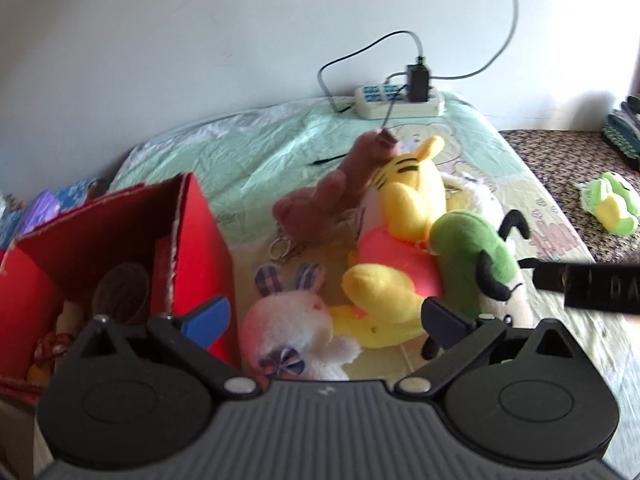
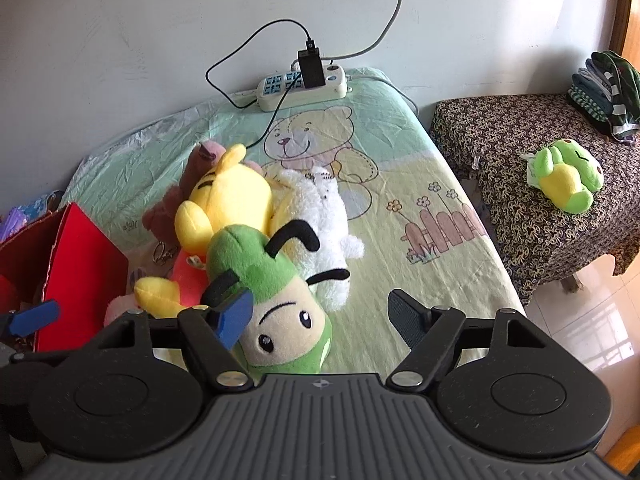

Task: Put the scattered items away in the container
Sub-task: 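Move the right gripper toward the green-and-white bug plush on the pile, then grasp the green-and-white bug plush with the right gripper and lift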

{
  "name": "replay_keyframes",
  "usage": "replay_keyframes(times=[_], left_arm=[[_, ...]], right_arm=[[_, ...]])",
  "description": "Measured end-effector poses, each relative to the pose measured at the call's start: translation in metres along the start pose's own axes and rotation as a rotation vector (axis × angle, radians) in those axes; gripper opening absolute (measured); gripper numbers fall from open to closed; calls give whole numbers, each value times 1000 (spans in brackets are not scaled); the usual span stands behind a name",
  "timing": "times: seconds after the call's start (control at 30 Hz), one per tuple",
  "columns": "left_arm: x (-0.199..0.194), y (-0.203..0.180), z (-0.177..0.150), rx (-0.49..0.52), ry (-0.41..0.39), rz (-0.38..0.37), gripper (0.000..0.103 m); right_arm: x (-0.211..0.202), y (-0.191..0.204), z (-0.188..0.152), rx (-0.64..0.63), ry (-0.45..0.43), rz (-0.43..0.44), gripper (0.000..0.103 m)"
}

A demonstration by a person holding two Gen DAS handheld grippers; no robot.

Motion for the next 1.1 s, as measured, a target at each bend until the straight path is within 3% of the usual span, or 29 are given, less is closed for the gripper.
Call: replay_keyframes(times=[0.13,0.27,0.47,0.57,0.63,0.77,0.97,1.1], left_arm=[[-1,-13,5,15,-44,-87,101],[-4,-36,7,11,-41,-241,101],[-17,-72,-6,125,-85,-358,101],[-15,-91,-19,184,-72,-395,96],[-13,-105,-27,229,-60,-417,87],[-6,-123,-37,303,-86,-401,88],[13,-127,-41,324,-104,-353,91],[20,-128,-38,332,-119,-335,86]], right_arm=[[8,-3,12,27,-16,69,77],[21,7,16,47,41,184,76],[34,20,16,-19,120,309,76],[41,25,11,-61,158,332,76],[47,28,7,-108,195,345,76],[59,26,1,-146,243,349,76],[72,19,-3,-74,265,391,77],[73,18,-3,-71,257,386,69]])
Point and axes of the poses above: each gripper's, at about its wrist camera, not at the fingertips, and x roughly the way its jaws point, y to its left, z to its top, the point moved 10 cm from there along x, roughly the way its jaws point, and after that the axes turned 7 degrees about z, right-handed, at the moved point
